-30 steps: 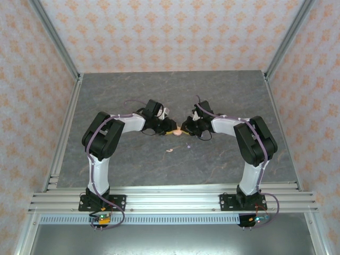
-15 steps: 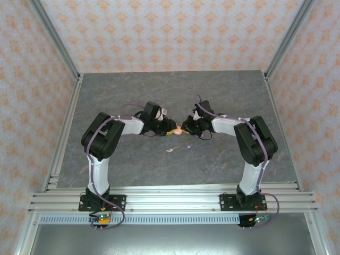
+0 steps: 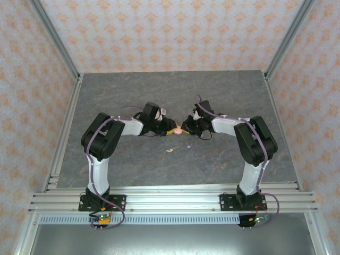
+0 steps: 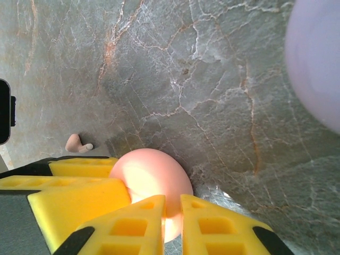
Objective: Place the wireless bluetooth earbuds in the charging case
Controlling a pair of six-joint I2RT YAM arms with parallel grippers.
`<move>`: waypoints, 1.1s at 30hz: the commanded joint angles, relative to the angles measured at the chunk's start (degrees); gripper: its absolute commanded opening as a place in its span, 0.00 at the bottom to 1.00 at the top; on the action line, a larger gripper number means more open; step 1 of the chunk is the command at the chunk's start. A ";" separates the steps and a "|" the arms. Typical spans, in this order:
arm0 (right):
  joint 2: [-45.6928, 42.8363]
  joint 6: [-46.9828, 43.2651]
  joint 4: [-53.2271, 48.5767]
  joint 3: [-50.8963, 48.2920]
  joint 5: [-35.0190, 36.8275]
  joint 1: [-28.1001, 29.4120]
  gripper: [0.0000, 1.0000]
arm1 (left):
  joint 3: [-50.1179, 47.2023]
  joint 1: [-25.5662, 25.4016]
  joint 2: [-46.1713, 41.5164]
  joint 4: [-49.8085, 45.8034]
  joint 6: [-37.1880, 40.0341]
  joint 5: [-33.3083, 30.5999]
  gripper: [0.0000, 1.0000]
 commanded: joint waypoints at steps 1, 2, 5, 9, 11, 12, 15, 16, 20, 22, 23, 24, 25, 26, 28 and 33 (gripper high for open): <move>0.75 0.71 1.93 -0.62 -2.81 0.75 0.16 | -0.11 -1.35 -1.46 4.98 -0.81 1.41 0.28; 0.76 0.76 1.94 -0.54 -2.81 0.77 0.16 | -0.19 -1.31 -1.38 5.19 -0.95 1.53 0.27; 0.75 0.85 2.19 -0.56 -3.20 0.75 0.16 | -0.46 -1.48 -1.29 6.12 -1.50 1.65 0.25; 0.15 1.05 2.45 -0.79 -3.21 0.56 0.17 | -0.55 -1.48 -1.55 6.29 -1.47 1.66 0.21; -0.80 1.11 2.46 -1.22 -3.01 0.25 0.19 | -0.37 -1.39 -1.98 5.12 -0.67 1.26 0.18; -1.34 1.05 2.47 -1.44 -2.90 0.10 0.20 | -0.37 -1.29 -2.27 4.58 -0.31 1.00 0.17; -3.46 0.68 2.50 -2.30 -2.91 -0.69 0.24 | -0.48 -0.98 -3.54 2.86 1.34 0.02 0.17; -4.26 0.42 2.40 -2.61 -2.93 -1.09 0.26 | -0.39 -0.74 -4.03 1.89 2.03 -0.11 0.17; -6.39 -0.69 2.40 -3.58 -3.82 -2.37 0.31 | -0.37 -0.17 -5.59 0.36 4.35 0.05 0.18; -7.21 -1.62 2.74 -4.04 -4.84 -3.05 0.34 | -0.46 0.03 -5.58 -0.23 5.31 0.10 0.18; -7.71 -2.24 2.92 -4.30 -5.58 -3.45 0.35 | -0.55 0.19 -7.47 -0.18 5.73 0.25 0.19; -8.19 -2.67 3.27 -4.58 -6.04 -3.88 0.36 | -0.61 0.32 -7.76 -0.11 5.99 0.54 0.19; -8.79 -3.13 3.81 -5.00 -7.03 -4.26 0.37 | -0.62 0.53 -8.24 0.01 6.22 0.93 0.19; -9.52 -3.43 4.85 -5.50 -8.34 -4.79 0.38 | -0.78 0.78 -8.76 0.24 6.42 1.31 0.19; -11.06 -4.16 6.41 -6.28 -10.61 -5.68 0.41 | -0.83 1.08 -9.95 0.46 7.04 1.72 0.20; -15.08 -6.35 9.99 -7.45 -16.91 -7.34 0.50 | -0.03 1.52 -13.24 -1.78 10.47 2.50 0.20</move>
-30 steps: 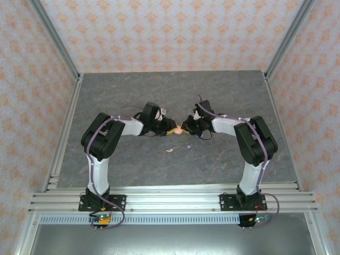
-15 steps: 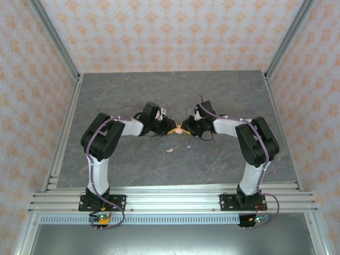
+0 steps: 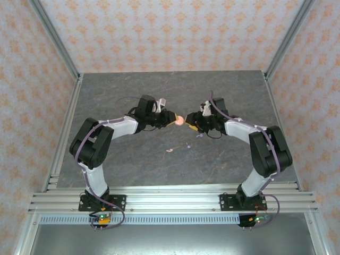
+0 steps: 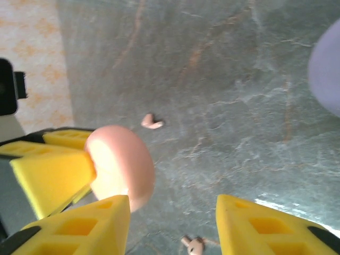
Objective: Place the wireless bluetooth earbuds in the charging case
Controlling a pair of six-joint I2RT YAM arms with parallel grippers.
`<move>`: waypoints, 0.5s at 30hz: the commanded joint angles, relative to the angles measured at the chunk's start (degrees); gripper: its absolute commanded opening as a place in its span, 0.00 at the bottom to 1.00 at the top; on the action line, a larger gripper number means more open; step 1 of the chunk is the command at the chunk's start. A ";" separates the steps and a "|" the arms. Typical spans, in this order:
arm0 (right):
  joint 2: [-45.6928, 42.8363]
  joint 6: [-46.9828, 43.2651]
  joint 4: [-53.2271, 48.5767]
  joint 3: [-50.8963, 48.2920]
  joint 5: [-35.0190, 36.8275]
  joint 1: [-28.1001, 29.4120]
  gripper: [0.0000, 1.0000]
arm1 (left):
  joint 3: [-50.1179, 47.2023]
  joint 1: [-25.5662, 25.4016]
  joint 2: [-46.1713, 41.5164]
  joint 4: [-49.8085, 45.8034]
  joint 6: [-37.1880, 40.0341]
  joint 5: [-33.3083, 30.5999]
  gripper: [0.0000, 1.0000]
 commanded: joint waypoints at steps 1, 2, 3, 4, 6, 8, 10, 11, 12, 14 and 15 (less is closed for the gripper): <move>-3.98 -2.94 5.36 -0.63 -6.77 -0.65 0.51 | 0.31 0.60 -3.64 -1.63 3.99 1.94 0.20; -4.47 -3.13 5.73 -0.63 -7.50 -0.69 0.53 | 0.38 0.65 -4.18 -1.49 4.23 2.20 0.20; -4.78 -3.26 6.41 -0.62 -8.49 -0.65 0.55 | 0.40 0.63 -4.67 -1.16 4.37 2.64 0.20; -5.00 -3.04 7.52 -0.64 -9.51 -0.66 0.55 | 0.44 0.69 -5.03 -0.70 4.38 3.19 0.20; -5.11 -2.55 9.34 -0.63 -11.30 -0.64 0.56 | 0.49 0.69 -5.68 -0.41 4.70 3.82 0.20; -5.22 -2.37 9.65 -0.32 -11.46 -0.68 0.56 | 0.30 0.66 -6.27 0.19 4.78 4.53 0.20; -4.84 -2.76 9.03 0.34 -11.38 -0.65 0.56 | 0.15 0.65 -6.92 0.48 4.90 5.24 0.20; -4.74 -2.61 9.09 0.57 -11.48 -0.64 0.56 | 0.07 0.61 -7.18 0.48 5.05 5.38 0.20; -4.47 -2.56 9.05 0.73 -11.58 -0.65 0.56 | 0.05 0.65 -7.58 0.27 5.28 5.53 0.20; -4.05 -2.53 9.05 1.12 -11.74 -0.64 0.56 | -0.17 0.64 -8.11 0.15 5.59 5.81 0.20; -3.86 -2.52 9.01 1.28 -11.78 -0.69 0.56 | -0.21 0.65 -8.35 -0.12 5.81 5.96 0.20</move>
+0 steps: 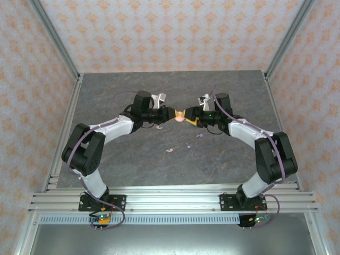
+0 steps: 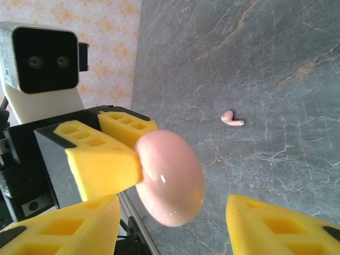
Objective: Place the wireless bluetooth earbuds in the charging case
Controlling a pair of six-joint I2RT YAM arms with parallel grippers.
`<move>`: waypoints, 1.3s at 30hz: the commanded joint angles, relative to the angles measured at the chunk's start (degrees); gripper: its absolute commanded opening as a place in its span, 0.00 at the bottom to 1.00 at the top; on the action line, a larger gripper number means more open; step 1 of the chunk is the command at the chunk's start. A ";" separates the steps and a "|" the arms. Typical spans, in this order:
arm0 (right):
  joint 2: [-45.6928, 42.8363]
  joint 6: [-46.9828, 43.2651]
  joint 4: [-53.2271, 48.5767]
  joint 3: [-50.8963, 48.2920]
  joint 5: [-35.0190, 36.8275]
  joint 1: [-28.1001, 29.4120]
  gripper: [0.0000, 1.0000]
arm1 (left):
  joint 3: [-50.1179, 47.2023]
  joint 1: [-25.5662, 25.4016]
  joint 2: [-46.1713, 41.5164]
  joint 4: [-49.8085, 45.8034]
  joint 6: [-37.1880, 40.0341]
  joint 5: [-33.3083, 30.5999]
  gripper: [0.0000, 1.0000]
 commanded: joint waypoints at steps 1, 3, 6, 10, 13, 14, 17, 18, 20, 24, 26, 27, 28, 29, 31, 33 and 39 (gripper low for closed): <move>0.36 -0.90 2.63 1.52 -2.04 -0.14 0.55 | -0.28 0.21 -2.72 0.48 2.13 2.08 0.20; 0.73 -0.09 4.22 1.41 -2.83 -0.12 0.54 | -0.57 0.24 -3.04 0.72 2.13 2.50 0.20; 0.98 0.87 5.69 1.39 -3.39 -0.14 0.50 | -0.90 0.20 -3.38 0.89 2.31 2.72 0.20; 1.32 2.04 7.45 1.44 -4.24 -0.09 0.45 | -1.34 0.22 -3.67 1.29 2.22 3.11 0.20; 1.80 3.20 9.06 1.37 -4.91 -0.12 0.42 | -1.45 0.16 -3.81 1.53 2.22 3.42 0.20; 1.85 3.74 9.72 1.41 -5.05 -0.17 0.41 | -1.53 0.03 -3.89 1.55 2.23 3.52 0.20; 2.32 4.44 10.36 1.45 -5.18 -0.10 0.39 | -1.58 -0.03 -4.04 1.72 2.30 3.60 0.20; 2.51 4.51 10.36 1.54 -5.23 -0.11 0.39 | -1.58 -0.07 -4.07 1.73 2.29 3.60 0.20; 2.81 4.63 10.41 1.57 -5.32 -0.14 0.39 | -1.56 -0.08 -4.11 1.81 2.30 3.73 0.20; 3.18 5.62 12.05 1.14 -6.07 -0.12 0.38 | -1.45 -0.50 -4.00 1.99 2.31 3.95 0.20; 3.44 6.00 12.30 1.03 -6.11 -0.09 0.37 | -1.27 -0.59 -3.83 2.06 2.22 3.86 0.20; 3.47 5.95 12.30 1.08 -6.22 -0.10 0.37 | -1.27 -0.55 -3.82 2.24 2.06 3.84 0.20; 3.51 5.93 12.35 1.10 -6.21 -0.10 0.37 | -1.27 -0.56 -3.83 2.50 1.88 3.88 0.20; 3.46 5.95 12.40 1.10 -6.24 -0.16 0.35 | -1.19 -0.57 -3.75 2.61 1.78 3.78 0.20; 3.31 6.01 12.30 1.17 -6.20 -0.14 0.29 | -0.93 -0.66 -3.80 2.37 1.78 3.77 0.21; 2.86 6.09 11.96 1.32 -6.14 -0.10 0.22 | -0.83 -0.68 -3.79 2.18 1.87 3.78 0.21; 0.41 3.63 6.76 2.87 -5.50 -0.09 0.20 | -1.43 -0.74 -5.51 0.55 3.31 4.51 0.34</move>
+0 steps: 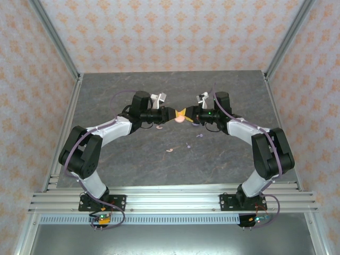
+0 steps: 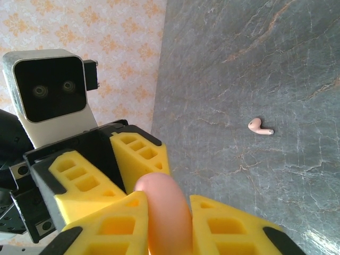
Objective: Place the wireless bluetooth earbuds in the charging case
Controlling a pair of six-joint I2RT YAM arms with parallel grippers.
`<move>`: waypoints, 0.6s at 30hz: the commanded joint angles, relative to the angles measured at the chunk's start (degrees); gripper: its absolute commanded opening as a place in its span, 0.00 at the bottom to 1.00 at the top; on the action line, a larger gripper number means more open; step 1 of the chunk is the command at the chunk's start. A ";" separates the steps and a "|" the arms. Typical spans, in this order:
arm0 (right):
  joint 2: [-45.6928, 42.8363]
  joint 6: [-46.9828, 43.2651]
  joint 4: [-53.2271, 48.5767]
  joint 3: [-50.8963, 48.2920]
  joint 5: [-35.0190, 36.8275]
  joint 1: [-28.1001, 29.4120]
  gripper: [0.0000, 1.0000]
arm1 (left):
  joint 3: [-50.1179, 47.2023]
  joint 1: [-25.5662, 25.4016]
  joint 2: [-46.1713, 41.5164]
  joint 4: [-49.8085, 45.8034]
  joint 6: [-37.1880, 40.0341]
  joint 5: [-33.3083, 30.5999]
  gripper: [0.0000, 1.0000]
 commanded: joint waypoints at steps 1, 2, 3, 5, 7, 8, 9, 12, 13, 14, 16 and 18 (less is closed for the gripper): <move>-2.90 -2.32 -1.93 2.49 -0.85 0.18 0.20 | -0.38 -0.49 -3.70 -0.07 2.07 2.03 0.35; -3.08 -2.63 -2.53 2.70 -0.86 0.19 0.20 | -0.48 -0.57 -4.07 -0.35 2.37 2.32 0.37; -3.31 -2.52 -2.64 2.81 -1.03 0.17 0.20 | -0.55 -0.66 -4.35 -0.69 2.81 2.63 0.39; -3.51 -2.55 -2.84 2.99 -1.20 0.11 0.20 | -0.57 -0.87 -4.85 -1.74 3.77 2.77 0.41; -3.64 -2.58 -2.90 3.08 -1.30 0.19 0.20 | -0.40 -1.05 -5.01 -2.73 4.54 3.03 0.42; -3.75 -2.53 -2.93 3.08 -1.35 0.16 0.20 | -0.40 -1.13 -5.04 -3.09 4.73 3.04 0.42; -3.83 -2.57 -2.93 3.03 -1.50 0.13 0.20 | -0.29 -1.14 -4.86 -3.12 4.82 3.19 0.43; -4.02 -2.37 -2.76 2.99 -1.74 0.18 0.20 | -0.27 -1.32 -4.51 -3.04 4.67 3.13 0.48; -4.16 -2.28 -2.72 2.91 -1.89 0.23 0.20 | -0.18 -1.40 -4.39 -2.90 4.60 3.08 0.48; -4.30 -2.34 -2.67 2.91 -1.91 0.30 0.20 | -0.12 -1.49 -4.22 -2.93 4.56 2.98 0.48; -4.51 -2.43 -2.78 2.90 -2.15 0.44 0.20 | 0.10 -1.62 -3.90 -2.63 4.34 3.03 0.49; -4.64 -2.53 -2.89 2.77 -2.27 0.58 0.20 | 0.38 -1.93 -3.67 -2.49 4.21 2.95 0.50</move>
